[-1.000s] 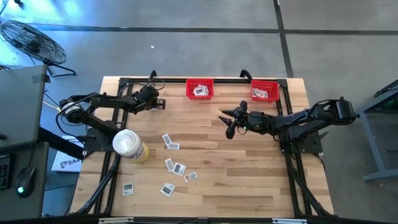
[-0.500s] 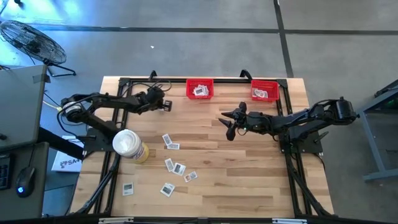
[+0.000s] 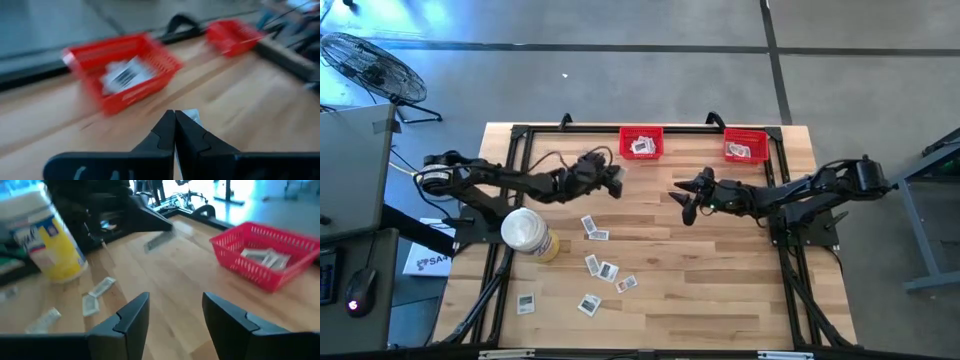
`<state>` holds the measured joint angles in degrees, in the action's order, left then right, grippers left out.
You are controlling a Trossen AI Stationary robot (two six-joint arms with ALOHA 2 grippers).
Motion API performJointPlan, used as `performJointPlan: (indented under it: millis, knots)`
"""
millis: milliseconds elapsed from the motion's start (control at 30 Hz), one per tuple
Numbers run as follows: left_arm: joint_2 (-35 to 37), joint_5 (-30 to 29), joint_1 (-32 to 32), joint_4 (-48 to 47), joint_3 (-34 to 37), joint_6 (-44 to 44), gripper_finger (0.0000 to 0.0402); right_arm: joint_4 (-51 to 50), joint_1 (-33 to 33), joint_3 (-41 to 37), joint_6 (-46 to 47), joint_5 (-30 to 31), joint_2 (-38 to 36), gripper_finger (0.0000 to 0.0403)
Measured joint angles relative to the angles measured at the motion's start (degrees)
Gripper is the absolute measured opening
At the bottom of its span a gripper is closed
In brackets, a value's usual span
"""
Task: Pick & Place First Aid Supplies
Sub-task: Put the ointment pack into the right red bin
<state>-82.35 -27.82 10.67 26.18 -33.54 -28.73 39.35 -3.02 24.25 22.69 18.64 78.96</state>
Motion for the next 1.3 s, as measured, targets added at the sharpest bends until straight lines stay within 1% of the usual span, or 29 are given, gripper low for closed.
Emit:
performJointPlan:
  millis: [133, 233, 300, 400, 533, 733, 967, 1033, 1200, 1300]
  knots:
    - [-0.53, -1.25, -3.92, 7.50, -0.15, 5.40, 0.0000, 7.73, -0.86, 0.07, 5.95, -1.55, 6.23, 0.0181]
    - [-0.63, -0.88, -5.87, 9.93, -0.11, 9.37, 0.0000, 14.94, -2.24, 2.20, 10.01, -5.36, 11.85, 0.0181]
    - [-0.83, -0.54, -6.85, 11.35, -0.15, 11.28, 0.0000, 18.06, -3.08, 4.99, 11.70, -8.79, 15.38, 0.0181]
    - [-1.03, -0.39, -8.14, 12.64, -0.09, 13.28, 0.0000, 18.83, -3.50, 10.72, 13.35, -12.50, 20.04, 0.0177]
    - [-1.17, -0.73, -9.32, 13.62, -0.11, 15.63, 0.0000, 18.52, -3.46, 17.16, 14.11, -13.06, 24.42, 0.0159]
    - [-1.18, -2.42, -9.19, 12.51, -0.09, 16.50, 0.0000, 17.21, -3.81, 19.75, 14.54, -13.21, 24.89, 0.0106]
    - [-1.18, -0.38, -9.19, 13.92, -0.09, 16.50, 0.0000, 15.23, -4.88, 19.93, 14.56, -12.10, 24.89, 0.0025]
    - [-1.18, 0.08, -9.19, 14.01, -0.11, 16.50, 0.0000, 15.07, -4.90, 19.93, 13.53, -12.09, 24.89, 0.0007]
    - [-1.14, 3.53, -9.20, 13.23, -0.11, 16.48, 0.0003, 13.19, -4.83, 19.93, 10.89, -12.16, 24.89, 0.0005]
    - [0.30, 3.73, -9.20, 11.23, -0.09, 16.47, 0.0016, 11.43, -4.87, 19.93, 8.85, -11.74, 24.87, 0.0003]
